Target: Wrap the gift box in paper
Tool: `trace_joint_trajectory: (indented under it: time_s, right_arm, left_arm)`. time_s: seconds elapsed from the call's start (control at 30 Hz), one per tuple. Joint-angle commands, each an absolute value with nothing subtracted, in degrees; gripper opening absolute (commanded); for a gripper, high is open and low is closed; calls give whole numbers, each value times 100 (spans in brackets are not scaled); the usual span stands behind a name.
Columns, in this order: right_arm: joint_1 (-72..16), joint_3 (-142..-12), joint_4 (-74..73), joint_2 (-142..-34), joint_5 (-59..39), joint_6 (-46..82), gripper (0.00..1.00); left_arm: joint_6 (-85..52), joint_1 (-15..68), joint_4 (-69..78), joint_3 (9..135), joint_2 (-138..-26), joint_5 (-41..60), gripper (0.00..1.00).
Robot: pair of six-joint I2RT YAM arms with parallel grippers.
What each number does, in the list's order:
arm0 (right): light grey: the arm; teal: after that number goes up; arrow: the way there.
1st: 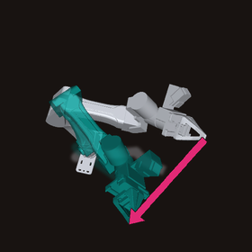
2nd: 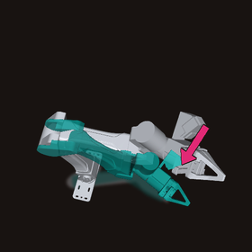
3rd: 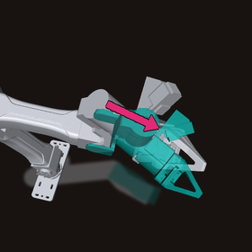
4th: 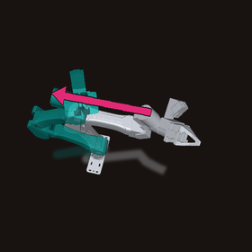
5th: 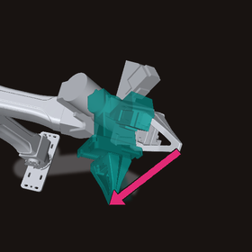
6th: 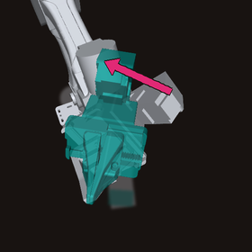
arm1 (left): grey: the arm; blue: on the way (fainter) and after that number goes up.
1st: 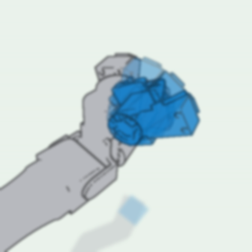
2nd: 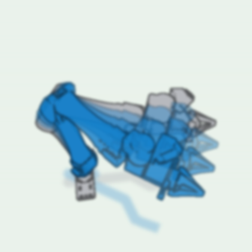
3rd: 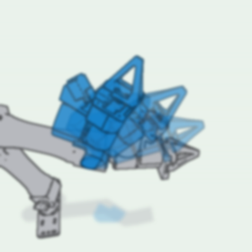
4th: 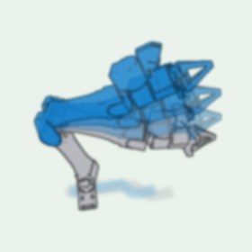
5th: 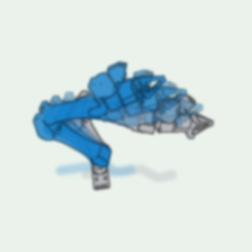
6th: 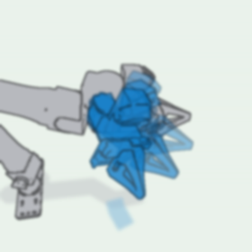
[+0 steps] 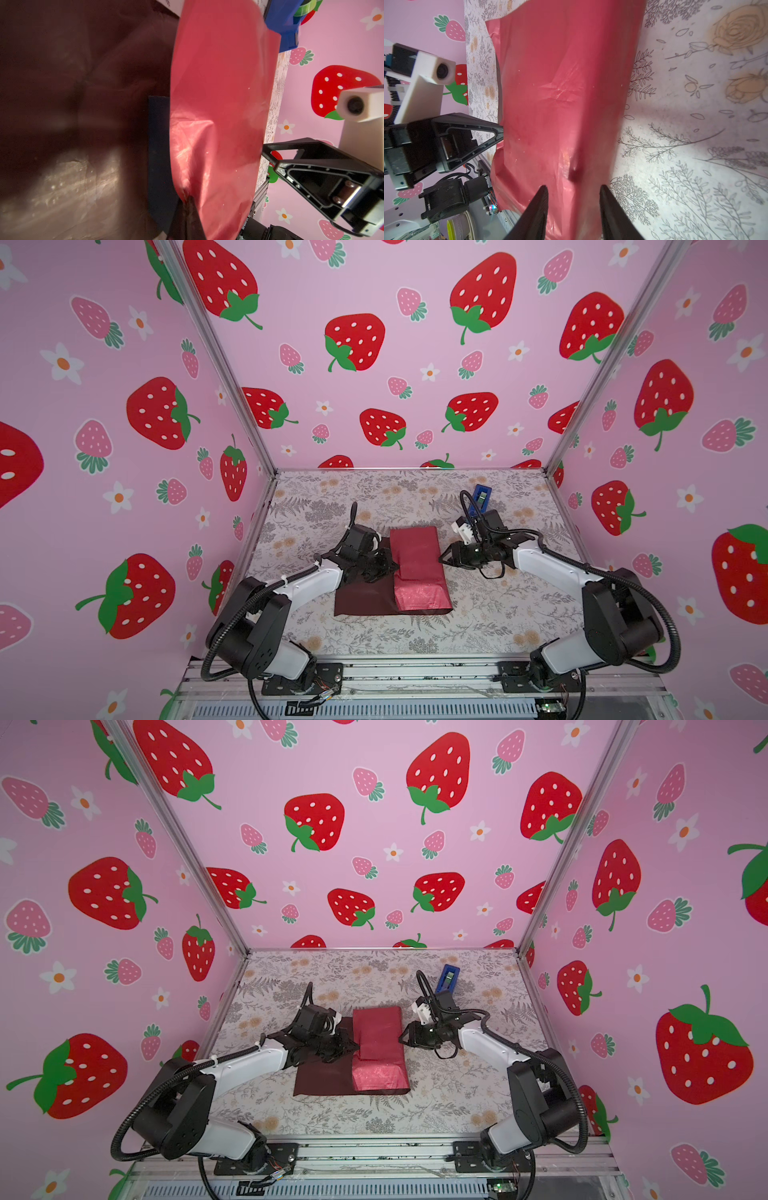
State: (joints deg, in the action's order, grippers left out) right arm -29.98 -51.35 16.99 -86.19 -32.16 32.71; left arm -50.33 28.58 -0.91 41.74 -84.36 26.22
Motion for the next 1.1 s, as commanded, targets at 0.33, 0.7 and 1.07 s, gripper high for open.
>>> trace_joint_trajectory:
  time_s: [0.33, 0.7, 1.07]
  right_arm:
    - [-2988, -5062, 1530, -9050, -3349, 3154, 40]
    - [-2993, -4907, 1525, -9159, -3086, 3118, 36]
    - [-2988, -4848, 1470, -9112, -3079, 3155, 36]
  left_arm:
    - [-4900, 2878, -366, 4541, -8646, 2564, 0]
    - [-4755, 2883, -730, 4737, -8577, 2375, 4]
    - [-4618, 2949, -1812, 5295, -7778, 1818, 32]
